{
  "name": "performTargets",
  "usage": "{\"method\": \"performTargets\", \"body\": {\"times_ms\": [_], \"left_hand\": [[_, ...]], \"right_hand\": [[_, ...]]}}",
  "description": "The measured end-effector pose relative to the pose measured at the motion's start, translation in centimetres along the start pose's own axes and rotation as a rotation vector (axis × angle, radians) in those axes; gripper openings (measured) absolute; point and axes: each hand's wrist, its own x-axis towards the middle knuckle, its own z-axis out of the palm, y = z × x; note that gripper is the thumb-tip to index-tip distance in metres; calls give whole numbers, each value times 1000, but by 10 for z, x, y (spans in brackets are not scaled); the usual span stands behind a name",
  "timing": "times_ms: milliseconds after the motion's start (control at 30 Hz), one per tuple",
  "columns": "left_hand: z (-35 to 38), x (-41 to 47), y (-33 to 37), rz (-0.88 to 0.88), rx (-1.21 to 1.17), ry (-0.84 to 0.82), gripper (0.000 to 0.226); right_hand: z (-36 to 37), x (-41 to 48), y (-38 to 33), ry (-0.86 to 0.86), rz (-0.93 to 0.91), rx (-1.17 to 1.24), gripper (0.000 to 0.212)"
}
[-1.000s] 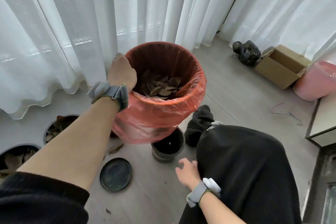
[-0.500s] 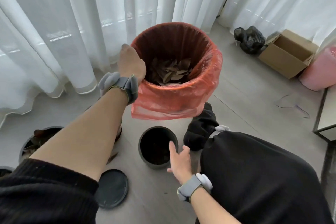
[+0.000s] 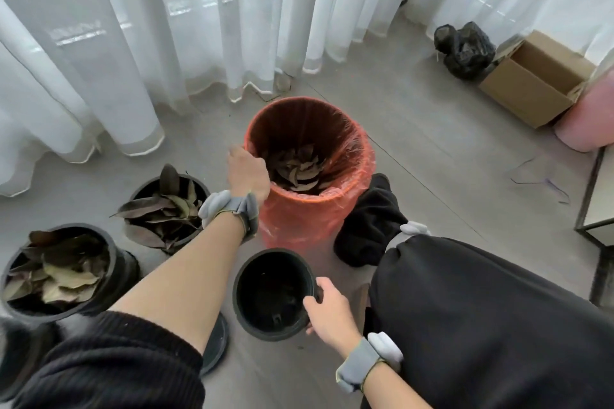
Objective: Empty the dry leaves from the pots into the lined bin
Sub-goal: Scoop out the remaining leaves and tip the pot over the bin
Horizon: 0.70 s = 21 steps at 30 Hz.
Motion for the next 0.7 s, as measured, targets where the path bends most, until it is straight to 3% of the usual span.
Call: {"method": "performTargets", "body": {"times_ms": [167, 300, 367, 400, 533, 633, 700], "left_hand": [[-3, 11, -11, 9, -91, -152, 30], [-15, 4, -22, 11, -182, -282, 50], [-30, 1, -32, 44, -162, -248, 51], [-40, 1, -40, 63, -128, -209, 46], [-89, 0, -79, 116, 68, -101, 24], [-117, -1, -108, 155, 202, -114, 24], [-129, -1, -124, 176, 288, -94, 29]], "right_hand": [[10, -6, 6, -69, -25, -30, 33], [17, -7, 0, -158, -2, -61, 35], [17, -8, -13, -41, -81, -205, 36], [16, -7, -22, 103, -169, -273, 37], [-1, 2, -100, 630, -715, -388, 36], [-8, 25, -158, 628, -851, -626, 49], [-6, 43, -177, 479, -720, -849, 59]]}}
